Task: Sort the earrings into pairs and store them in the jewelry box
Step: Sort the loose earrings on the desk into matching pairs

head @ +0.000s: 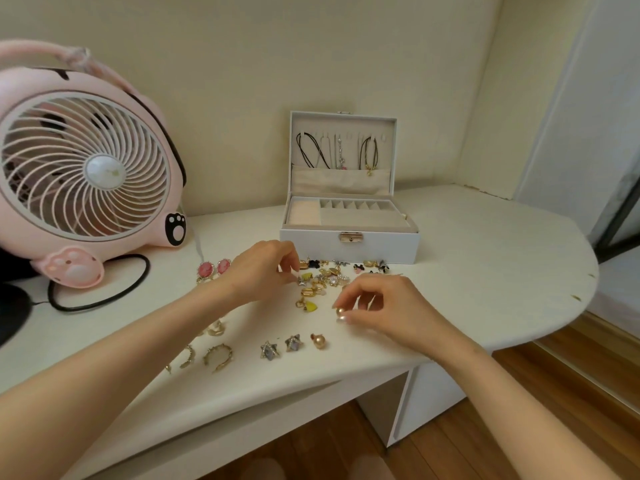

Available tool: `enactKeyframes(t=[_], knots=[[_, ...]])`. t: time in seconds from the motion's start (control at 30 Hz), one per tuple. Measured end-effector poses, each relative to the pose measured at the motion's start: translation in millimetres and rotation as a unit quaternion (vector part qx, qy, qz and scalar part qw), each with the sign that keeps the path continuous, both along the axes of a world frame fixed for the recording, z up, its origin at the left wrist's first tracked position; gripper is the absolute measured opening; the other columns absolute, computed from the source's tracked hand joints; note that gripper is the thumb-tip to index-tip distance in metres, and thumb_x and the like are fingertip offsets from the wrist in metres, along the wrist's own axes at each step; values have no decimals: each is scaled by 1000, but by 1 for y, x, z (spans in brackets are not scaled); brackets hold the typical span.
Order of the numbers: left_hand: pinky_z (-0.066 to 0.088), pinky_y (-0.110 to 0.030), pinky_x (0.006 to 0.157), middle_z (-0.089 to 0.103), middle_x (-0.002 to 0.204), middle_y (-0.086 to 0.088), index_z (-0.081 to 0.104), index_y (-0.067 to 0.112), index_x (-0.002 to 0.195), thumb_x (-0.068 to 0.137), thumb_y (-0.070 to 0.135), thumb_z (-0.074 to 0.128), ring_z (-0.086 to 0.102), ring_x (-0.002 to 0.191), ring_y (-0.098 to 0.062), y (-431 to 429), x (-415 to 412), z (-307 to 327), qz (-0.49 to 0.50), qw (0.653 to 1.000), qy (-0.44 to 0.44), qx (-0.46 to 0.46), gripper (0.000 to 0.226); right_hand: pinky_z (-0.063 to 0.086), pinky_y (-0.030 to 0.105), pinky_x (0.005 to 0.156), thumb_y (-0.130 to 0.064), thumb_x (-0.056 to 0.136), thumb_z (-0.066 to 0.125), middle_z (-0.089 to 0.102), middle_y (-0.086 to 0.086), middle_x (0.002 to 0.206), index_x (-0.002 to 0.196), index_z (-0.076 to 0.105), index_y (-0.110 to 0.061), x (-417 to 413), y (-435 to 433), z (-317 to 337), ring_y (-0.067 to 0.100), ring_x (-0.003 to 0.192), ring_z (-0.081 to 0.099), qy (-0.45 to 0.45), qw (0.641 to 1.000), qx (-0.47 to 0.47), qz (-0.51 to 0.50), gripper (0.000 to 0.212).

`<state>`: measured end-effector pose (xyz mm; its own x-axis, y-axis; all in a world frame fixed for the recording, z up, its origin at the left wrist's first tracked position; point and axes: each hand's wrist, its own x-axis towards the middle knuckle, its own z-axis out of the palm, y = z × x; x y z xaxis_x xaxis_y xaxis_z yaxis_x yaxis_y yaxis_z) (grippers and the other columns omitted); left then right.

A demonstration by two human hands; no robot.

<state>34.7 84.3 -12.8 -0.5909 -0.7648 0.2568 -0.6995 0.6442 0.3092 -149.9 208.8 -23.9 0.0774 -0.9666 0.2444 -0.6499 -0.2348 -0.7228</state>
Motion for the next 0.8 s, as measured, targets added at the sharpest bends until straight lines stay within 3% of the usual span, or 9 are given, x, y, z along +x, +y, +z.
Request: enactKeyframes(t=[0.23,0.47,0.8], knots=[[39,-20,60,53,90,7,59,17,98,89,19,58,50,81,-12,-6,-3,-4,19,1000,-6,8,9,47,16,75,-11,78,73,59,-9,93,87,74,-23,-1,12,-7,3,82,58,-16,998,26,58,15],[40,-26,68,53,84,9,58,21,86,87,18,62,49,77,-12,-3,-8,0,0,1000,26,-10,5,43,17,71,-11,76,74,60,-15,89,82,74,-28,0,14,-15,4,81,56,-32,997,16,66,18],[41,-27,73,56,89,8,60,22,89,87,22,61,51,87,-15,-11,-14,-3,36,997,-43,49,2,42,13,70,-3,79,68,63,-9,88,77,67,-27,6,15,-18,-1,77,54,-50,997,-1,62,24]])
